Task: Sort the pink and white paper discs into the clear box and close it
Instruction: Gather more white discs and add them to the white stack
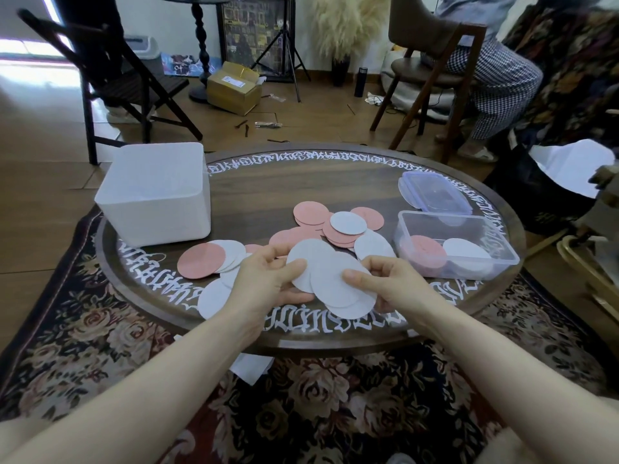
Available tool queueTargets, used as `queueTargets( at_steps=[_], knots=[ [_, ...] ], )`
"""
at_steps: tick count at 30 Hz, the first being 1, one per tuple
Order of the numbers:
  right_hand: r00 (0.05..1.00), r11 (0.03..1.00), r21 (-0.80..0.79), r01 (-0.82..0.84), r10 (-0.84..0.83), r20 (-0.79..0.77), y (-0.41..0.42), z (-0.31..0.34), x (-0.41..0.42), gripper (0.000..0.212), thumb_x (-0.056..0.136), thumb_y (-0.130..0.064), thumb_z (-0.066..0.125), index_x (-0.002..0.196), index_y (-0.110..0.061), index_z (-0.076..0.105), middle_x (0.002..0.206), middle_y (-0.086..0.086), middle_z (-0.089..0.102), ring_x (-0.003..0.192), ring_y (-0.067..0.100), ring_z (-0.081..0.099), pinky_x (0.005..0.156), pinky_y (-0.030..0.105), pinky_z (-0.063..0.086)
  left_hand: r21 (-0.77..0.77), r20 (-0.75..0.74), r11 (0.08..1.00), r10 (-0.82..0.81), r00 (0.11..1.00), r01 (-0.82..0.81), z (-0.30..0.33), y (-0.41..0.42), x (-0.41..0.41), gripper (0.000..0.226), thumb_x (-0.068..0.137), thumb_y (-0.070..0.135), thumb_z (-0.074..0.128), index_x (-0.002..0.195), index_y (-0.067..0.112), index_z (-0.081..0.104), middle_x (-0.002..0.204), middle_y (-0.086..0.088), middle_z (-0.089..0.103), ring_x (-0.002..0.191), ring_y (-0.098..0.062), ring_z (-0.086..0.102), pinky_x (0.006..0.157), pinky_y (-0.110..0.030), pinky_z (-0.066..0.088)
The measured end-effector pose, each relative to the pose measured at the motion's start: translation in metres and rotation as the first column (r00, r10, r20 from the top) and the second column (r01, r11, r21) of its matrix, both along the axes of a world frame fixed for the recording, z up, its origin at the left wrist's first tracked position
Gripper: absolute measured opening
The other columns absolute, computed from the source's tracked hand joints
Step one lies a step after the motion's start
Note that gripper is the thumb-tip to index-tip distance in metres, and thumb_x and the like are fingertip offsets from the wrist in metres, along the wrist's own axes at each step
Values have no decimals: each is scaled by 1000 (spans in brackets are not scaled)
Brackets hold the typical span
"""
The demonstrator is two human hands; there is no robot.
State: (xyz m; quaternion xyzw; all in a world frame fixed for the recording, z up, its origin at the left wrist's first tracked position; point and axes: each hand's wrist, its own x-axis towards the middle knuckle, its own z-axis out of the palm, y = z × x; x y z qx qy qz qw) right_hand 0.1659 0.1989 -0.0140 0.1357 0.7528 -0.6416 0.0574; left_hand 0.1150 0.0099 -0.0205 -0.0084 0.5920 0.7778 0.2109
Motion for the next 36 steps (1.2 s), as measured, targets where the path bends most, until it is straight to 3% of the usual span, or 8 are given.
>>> queueTargets(
  at_steps=[5, 10, 16, 24, 32, 36],
  knots=[
    [1000, 1000, -10, -9, 9, -26, 0, -1, 1, 23, 84, -19, 70, 66, -15, 57, 56, 1, 50, 41, 11, 32, 38, 17, 22, -36, -61, 998, -53, 997, 51, 1, 3, 5, 32, 81, 0, 69, 110, 6, 58, 100, -14, 71, 80, -27, 71, 55, -33, 59],
    [995, 998, -63, 15, -21, -96, 5, 0, -1, 14, 89, -2, 61, 76, -9, 62, 59, 7, 55, 41, 11, 44, 38, 18, 36, -55, -56, 987, 145, 988, -148, 2, 0, 1, 18, 84, -1, 65, 98, 9, 59, 104, -9, 66, 89, -24, 68, 53, -31, 59],
    [982, 979, -141, 146, -161, -99, 13, 0, -3, 13, 91, -6, 58, 78, -8, 58, 59, 7, 56, 45, 20, 47, 42, 23, 42, -22, 26, 962, 273, 962, -273, -1, -5, -8, 15, 89, 2, 60, 101, 7, 52, 117, -15, 58, 96, -35, 65, 53, -29, 58],
    [986, 954, -278, 112, -142, -89, 9, 6, -1, 7, 88, -3, 60, 82, -7, 59, 53, -1, 60, 43, 12, 55, 41, 20, 48, 3, -2, 986, 165, 986, -165, -1, -2, -4, 13, 90, 2, 58, 100, 10, 56, 115, -13, 62, 93, -30, 67, 55, -31, 59],
    [992, 968, -242, 73, -95, -81, 4, 1, 0, 6, 84, -3, 65, 88, -4, 60, 58, 4, 63, 48, 16, 59, 44, 23, 52, 67, -69, 998, -17, 997, 22, -1, 1, 2, 20, 88, 1, 60, 104, 12, 61, 108, -9, 68, 93, -26, 69, 56, -31, 59],
    [995, 975, -220, 38, -57, -79, -3, -2, 2, 6, 85, -1, 64, 90, -2, 59, 62, 7, 64, 48, 16, 60, 43, 22, 51, 13, -165, 998, -62, 984, 65, -5, 4, 4, 25, 84, 1, 65, 107, 10, 59, 108, -10, 68, 93, -25, 69, 55, -31, 59]
  ],
)
